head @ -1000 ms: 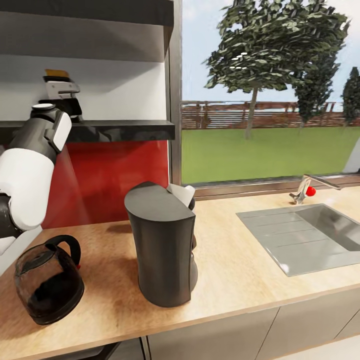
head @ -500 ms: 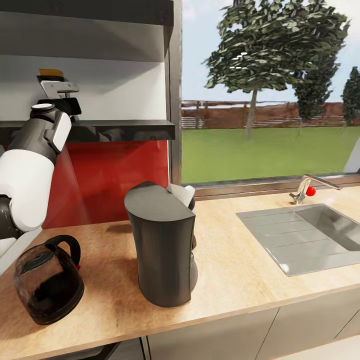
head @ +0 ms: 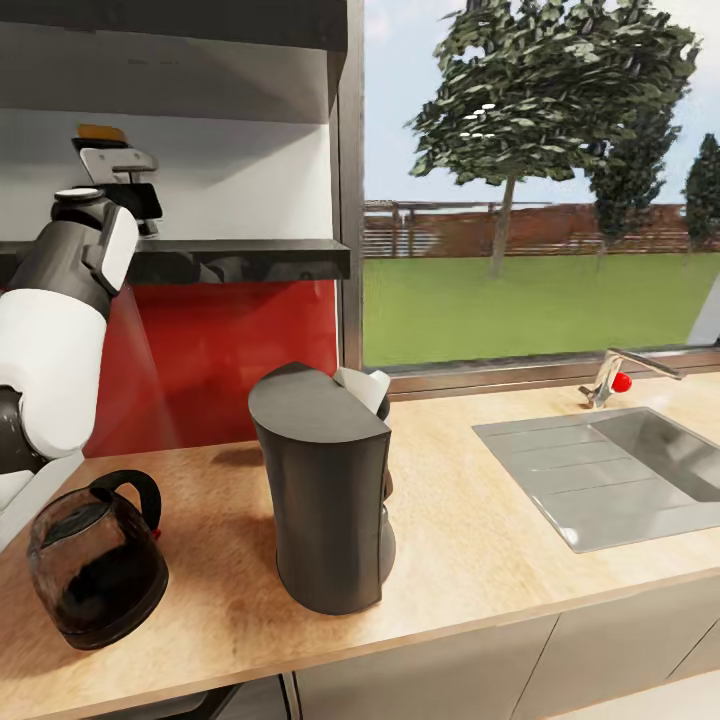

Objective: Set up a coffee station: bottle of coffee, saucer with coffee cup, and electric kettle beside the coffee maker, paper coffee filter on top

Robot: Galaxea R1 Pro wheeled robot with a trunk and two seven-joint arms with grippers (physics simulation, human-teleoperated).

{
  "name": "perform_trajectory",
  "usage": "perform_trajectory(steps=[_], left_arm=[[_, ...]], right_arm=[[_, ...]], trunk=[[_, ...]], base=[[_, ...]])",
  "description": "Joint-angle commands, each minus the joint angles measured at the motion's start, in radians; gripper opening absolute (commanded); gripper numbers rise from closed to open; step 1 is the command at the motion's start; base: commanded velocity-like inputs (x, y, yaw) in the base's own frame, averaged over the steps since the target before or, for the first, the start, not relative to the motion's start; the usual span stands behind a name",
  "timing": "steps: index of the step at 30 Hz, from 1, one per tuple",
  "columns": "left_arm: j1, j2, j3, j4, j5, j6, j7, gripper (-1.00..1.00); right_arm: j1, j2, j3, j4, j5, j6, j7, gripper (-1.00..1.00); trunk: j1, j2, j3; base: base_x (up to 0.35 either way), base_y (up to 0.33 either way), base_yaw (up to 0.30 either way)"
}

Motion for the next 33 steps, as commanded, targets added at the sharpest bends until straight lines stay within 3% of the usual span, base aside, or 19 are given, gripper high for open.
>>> perform_trajectory(steps=[1, 5, 8, 13, 17, 33], left_arm=[[-0.002, 0.000, 0.001, -0.017, -0.003, 0.019, -0.001, -1.00], [-0.006, 0.002, -0.001, -0.051, -0.004, 0.040, -0.009, -1.00], [-0.008, 0.005, -0.003, -0.056, -0.005, 0.048, -0.053, -1.00], [-0.005, 0.005, -0.004, -0.059, -0.006, 0.051, -0.069, -1.00], [0.001, 0.005, -0.005, -0.116, -0.005, 0.053, -0.071, -1.00], [0.005, 0.002, -0.008, -0.134, -0.006, 0.085, -0.072, -1.00]], right_arm=[[-0.001, 0.000, -0.009, 0.001, 0.008, -0.003, 0.003, 1.00], [-0.001, 0.000, -0.009, 0.000, 0.008, -0.003, 0.003, 1.00], [-0.001, 0.000, -0.009, 0.000, 0.008, -0.003, 0.004, 1.00], [-0.001, 0.000, -0.009, 0.000, 0.008, -0.003, 0.005, 1.00], [-0.001, 0.000, -0.009, 0.000, 0.007, -0.003, 0.005, 1.00], [-0.001, 0.002, -0.007, -0.007, 0.010, -0.004, 0.005, 1.00]], trunk=[[0.001, -0.002, -0.002], [0.001, -0.002, -0.002], [0.001, -0.002, -0.002], [0.001, -0.002, -0.001], [0.001, -0.002, 0.001], [0.001, -0.002, 0.003]], base=[[0.000, 0.000, 0.000], [0.000, 0.000, 0.000], [0.000, 0.000, -0.033], [0.000, 0.000, -0.204], [-0.030, 0.000, -0.250], [-0.319, 0.000, -0.050]])
